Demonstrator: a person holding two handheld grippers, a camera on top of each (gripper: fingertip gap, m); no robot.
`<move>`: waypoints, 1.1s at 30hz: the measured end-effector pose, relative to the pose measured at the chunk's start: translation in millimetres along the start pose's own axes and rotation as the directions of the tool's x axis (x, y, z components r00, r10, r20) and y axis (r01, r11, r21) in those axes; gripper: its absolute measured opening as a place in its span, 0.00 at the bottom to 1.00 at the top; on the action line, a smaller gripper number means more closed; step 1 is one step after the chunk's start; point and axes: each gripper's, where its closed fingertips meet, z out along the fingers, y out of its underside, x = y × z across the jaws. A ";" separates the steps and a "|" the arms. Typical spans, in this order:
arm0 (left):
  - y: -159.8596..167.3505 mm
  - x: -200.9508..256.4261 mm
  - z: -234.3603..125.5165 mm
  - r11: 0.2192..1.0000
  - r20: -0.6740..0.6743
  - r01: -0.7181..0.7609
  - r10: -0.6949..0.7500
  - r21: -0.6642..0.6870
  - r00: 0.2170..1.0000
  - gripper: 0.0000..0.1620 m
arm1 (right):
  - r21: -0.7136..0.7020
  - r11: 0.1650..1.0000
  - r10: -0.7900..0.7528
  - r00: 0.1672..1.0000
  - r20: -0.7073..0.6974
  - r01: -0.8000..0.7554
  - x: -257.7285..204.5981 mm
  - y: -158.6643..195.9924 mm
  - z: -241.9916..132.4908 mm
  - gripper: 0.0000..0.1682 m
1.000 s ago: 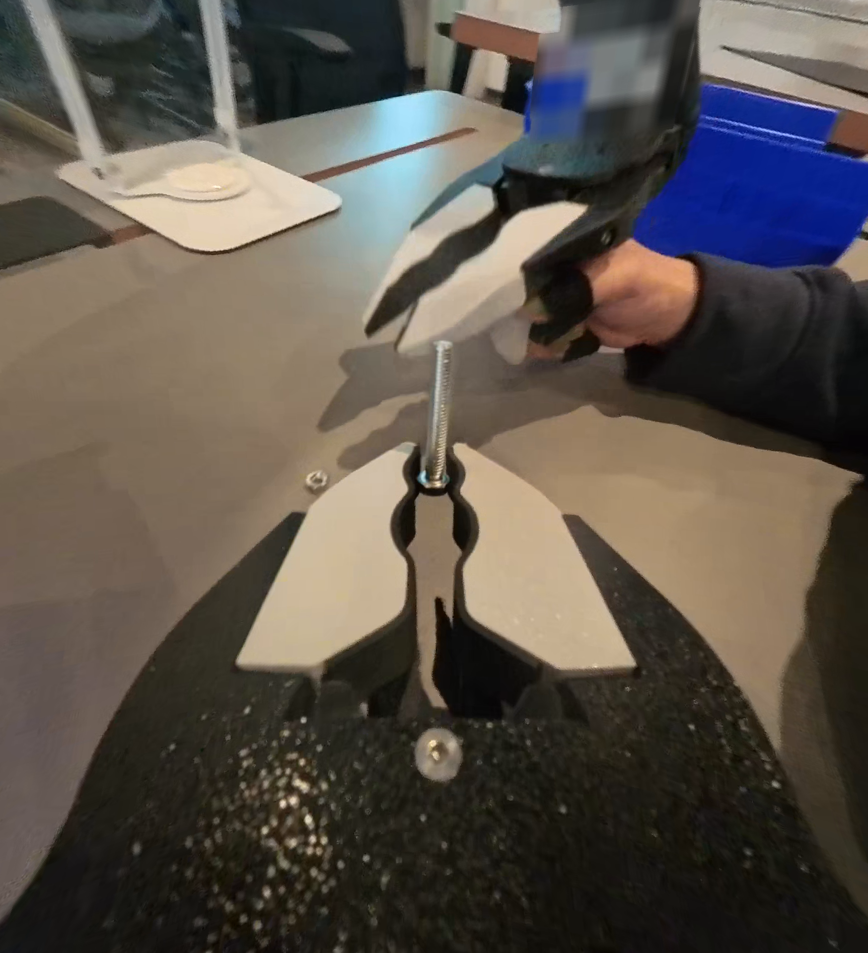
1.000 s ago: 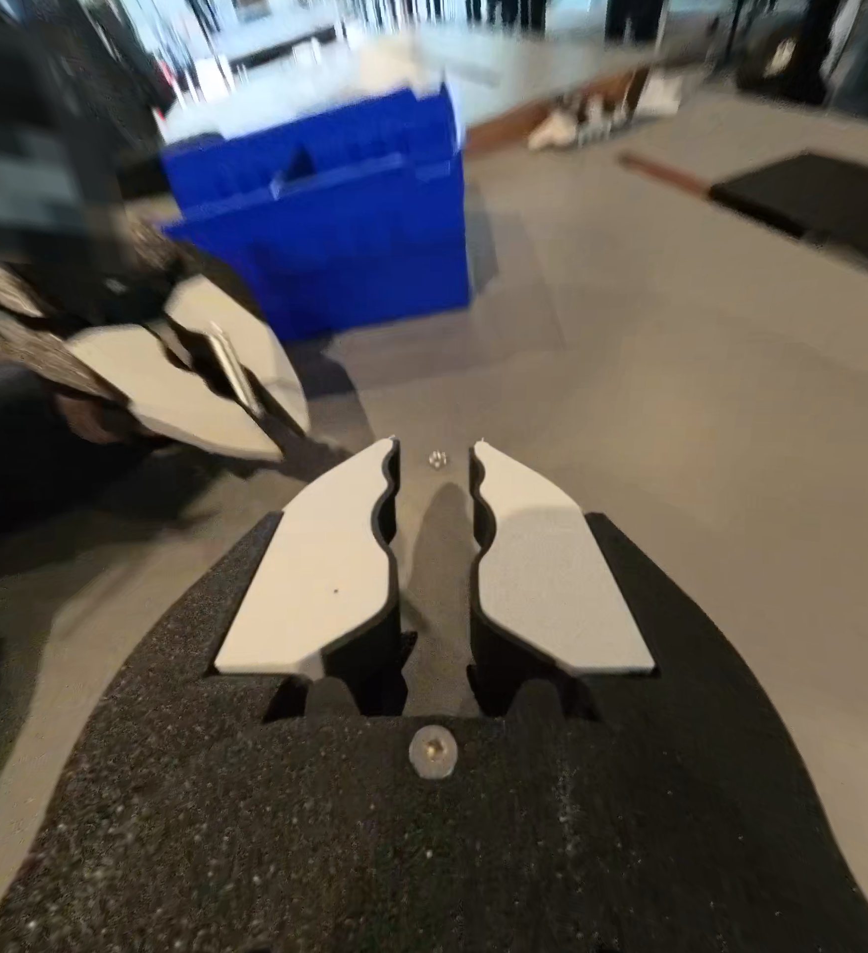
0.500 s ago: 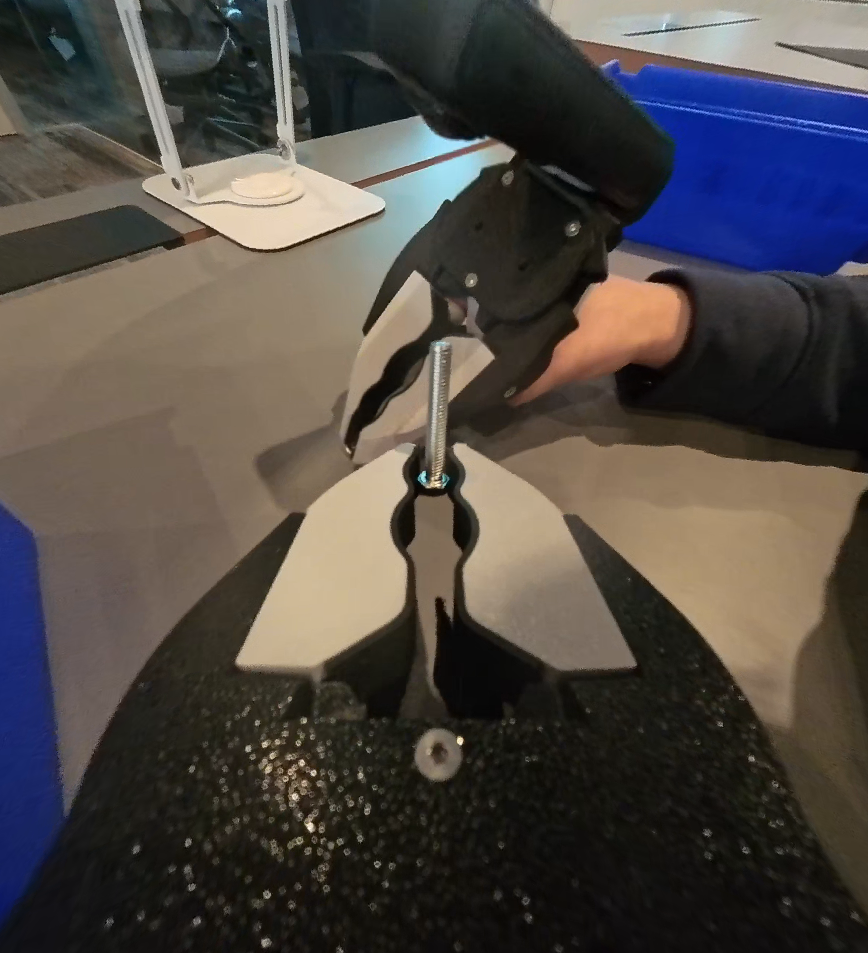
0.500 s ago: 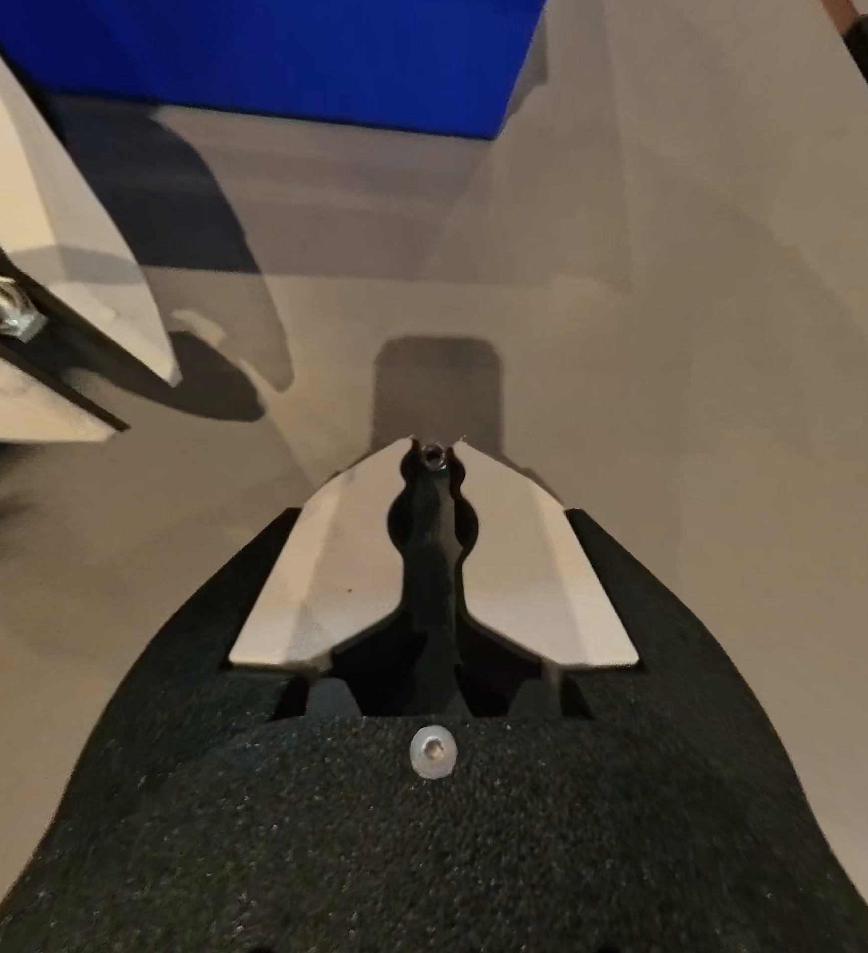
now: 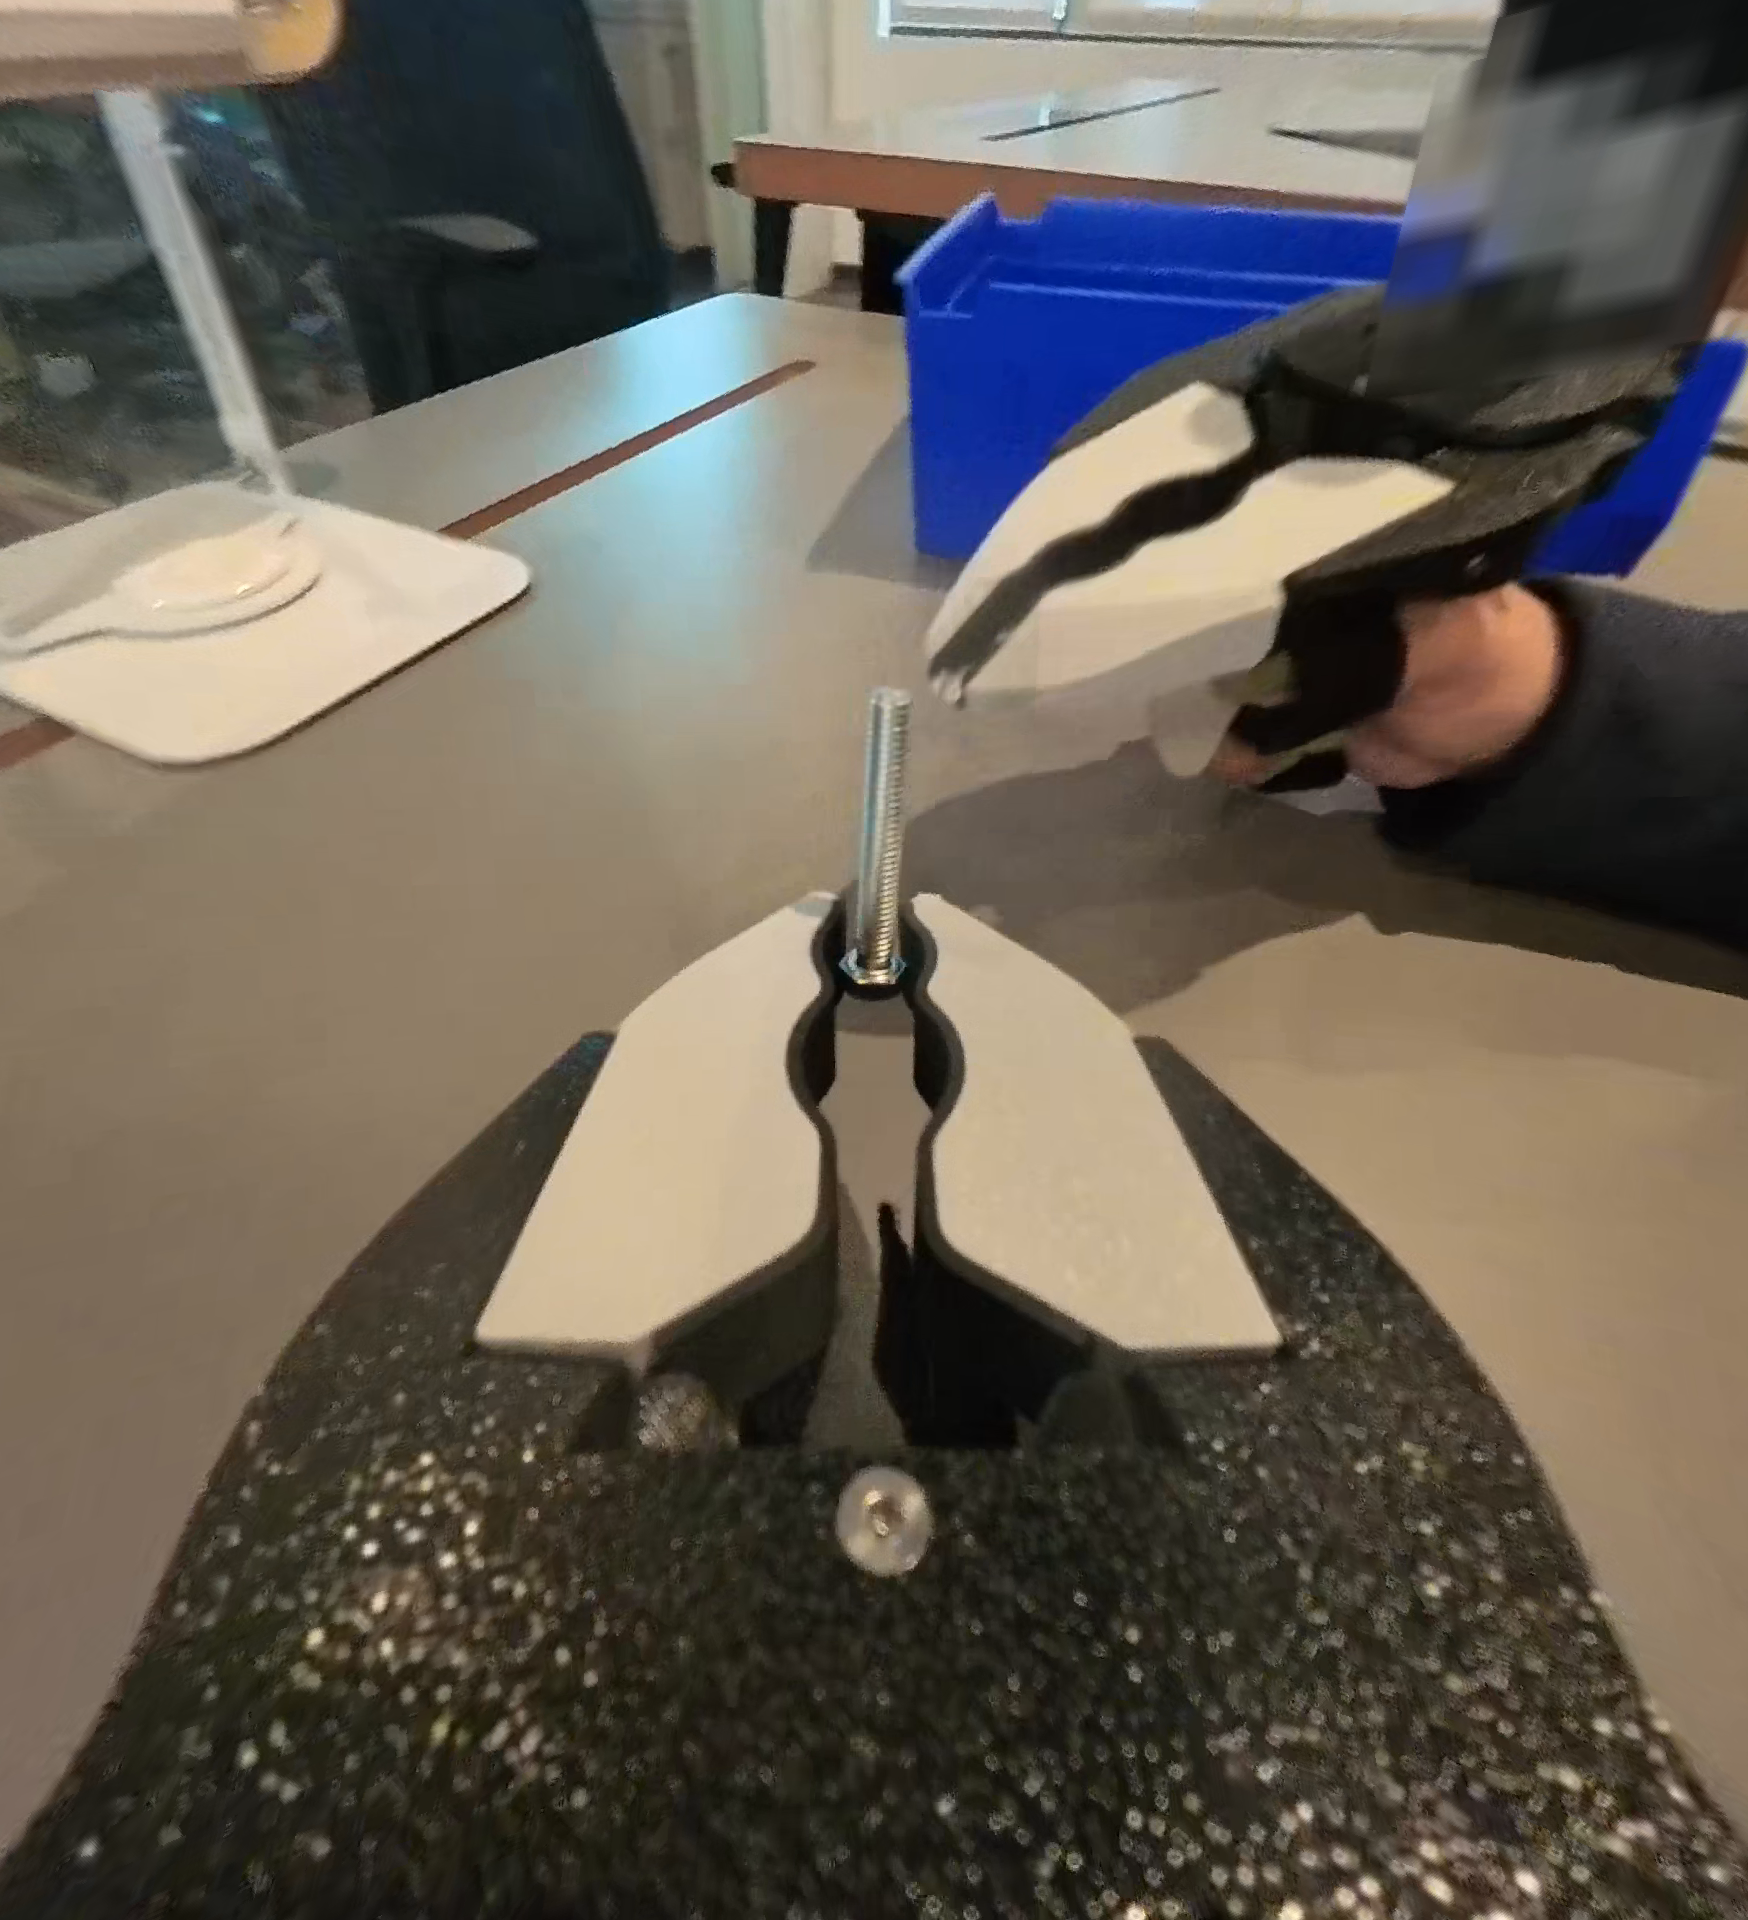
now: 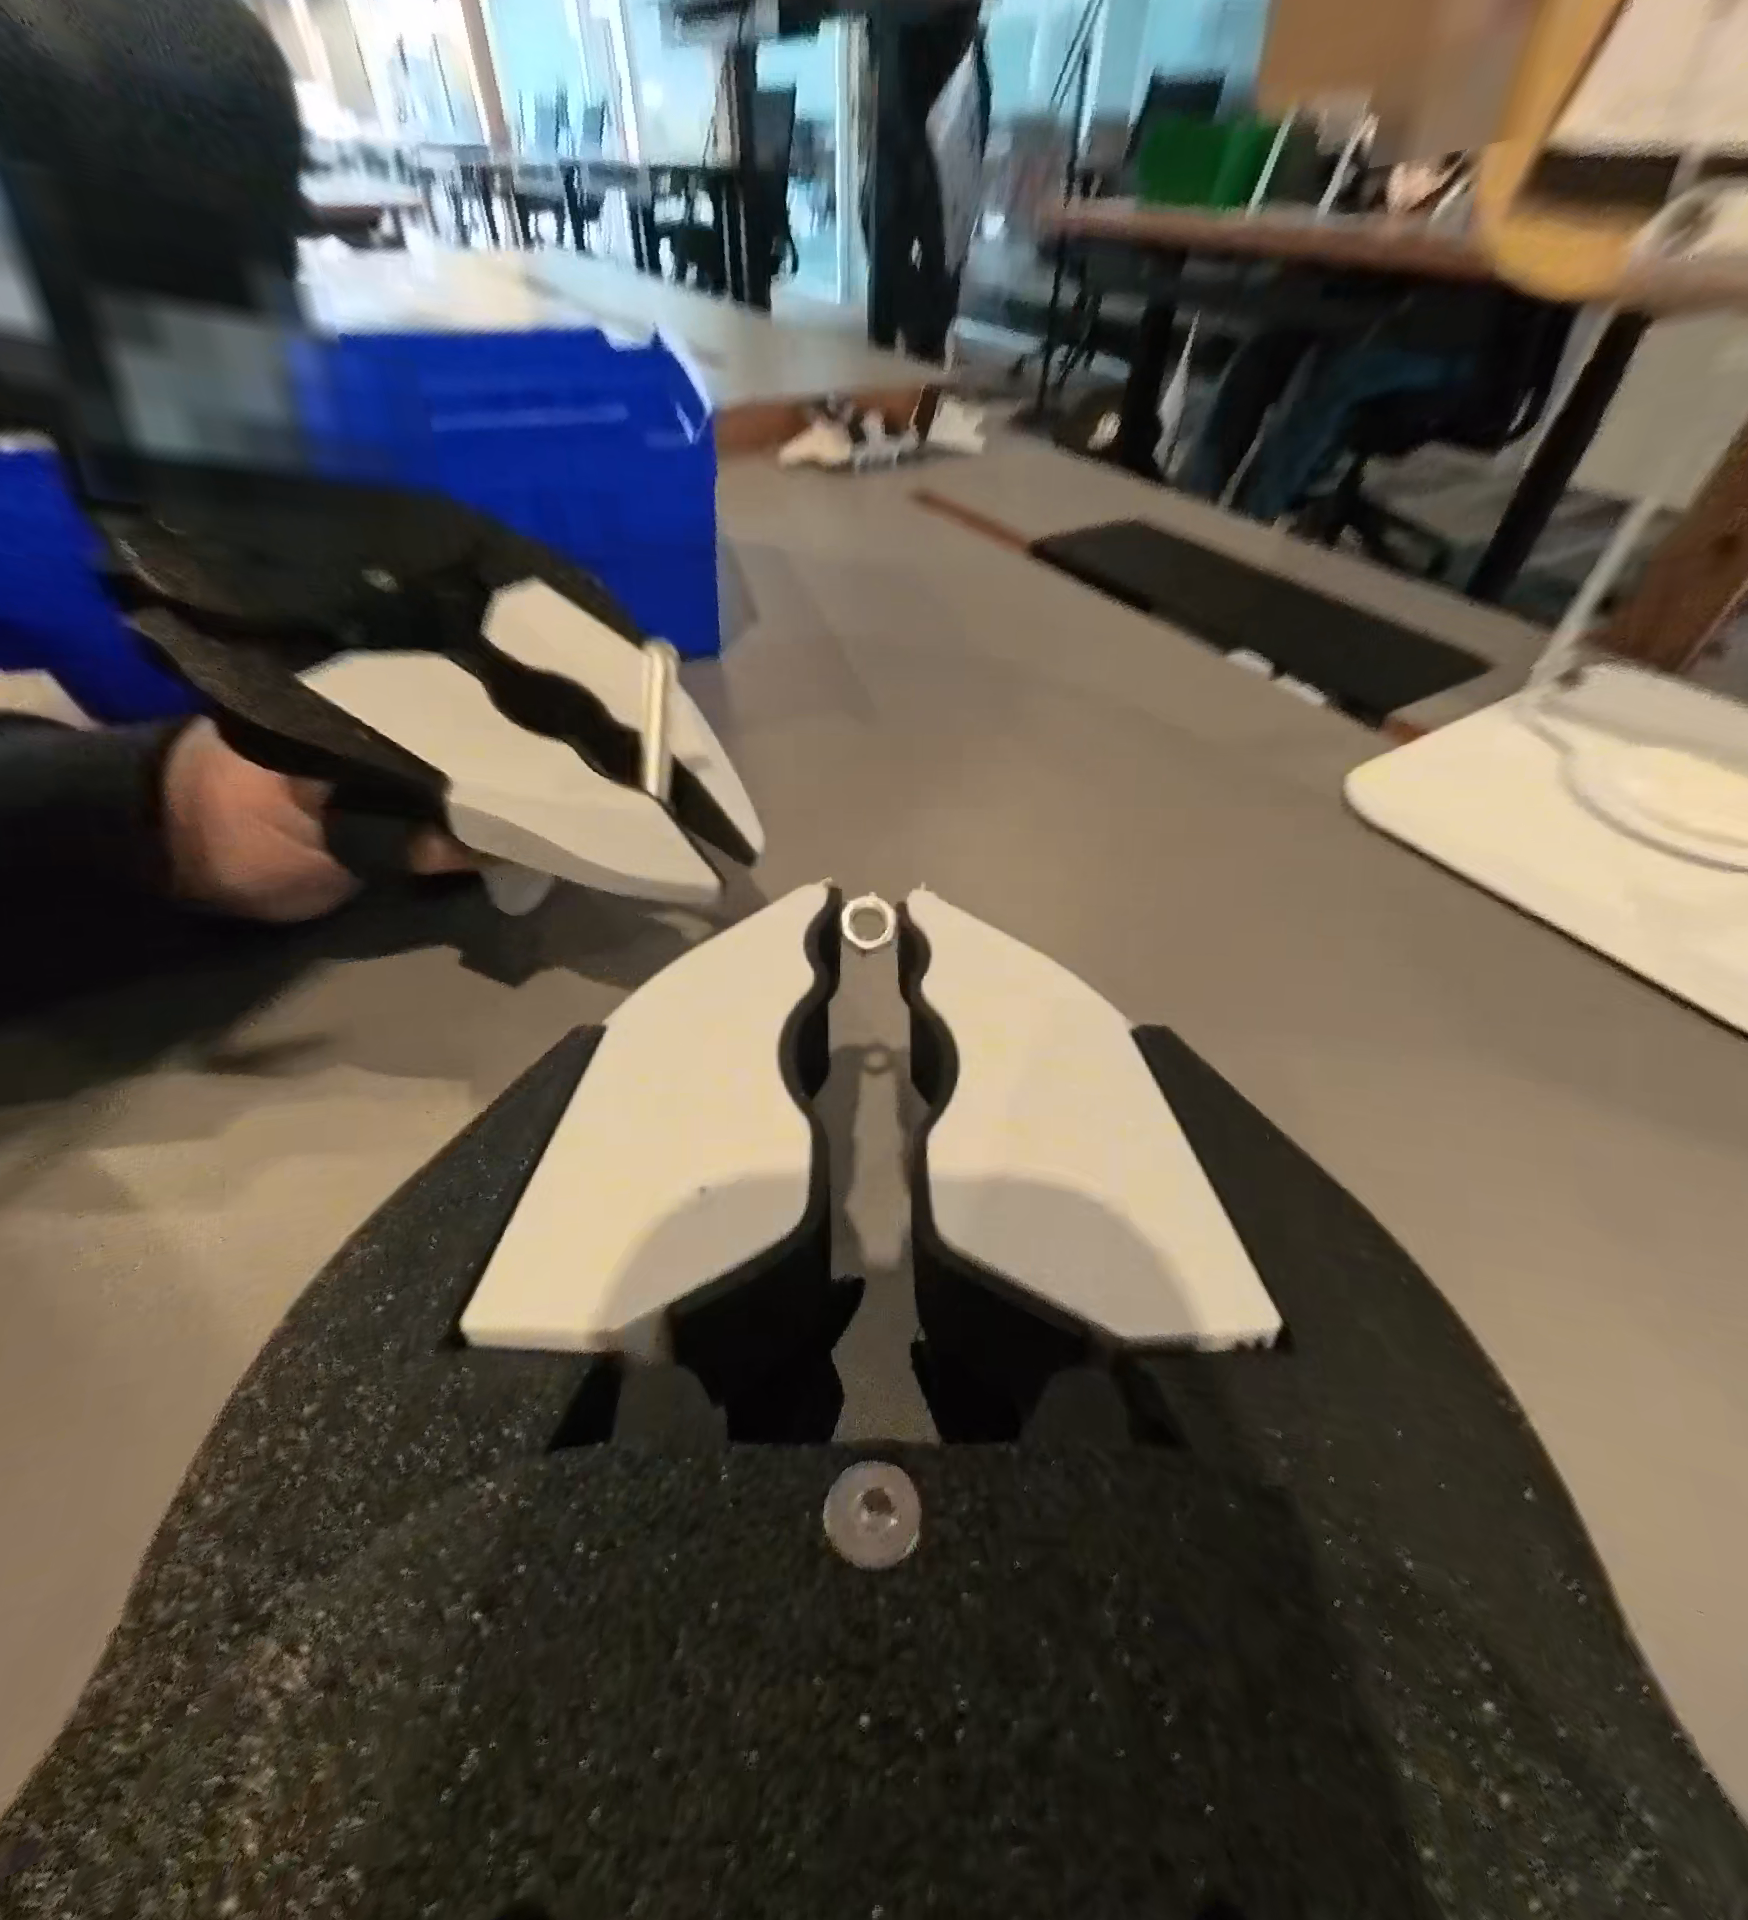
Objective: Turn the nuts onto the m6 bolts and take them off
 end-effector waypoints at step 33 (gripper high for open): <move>6.2 43.5 44.3 0.957 -0.228 -0.283 0.262 -0.061 0.938 0.05 | -0.152 0.976 -0.134 0.983 0.127 0.153 -27.1 -6.8 -32.6 0.06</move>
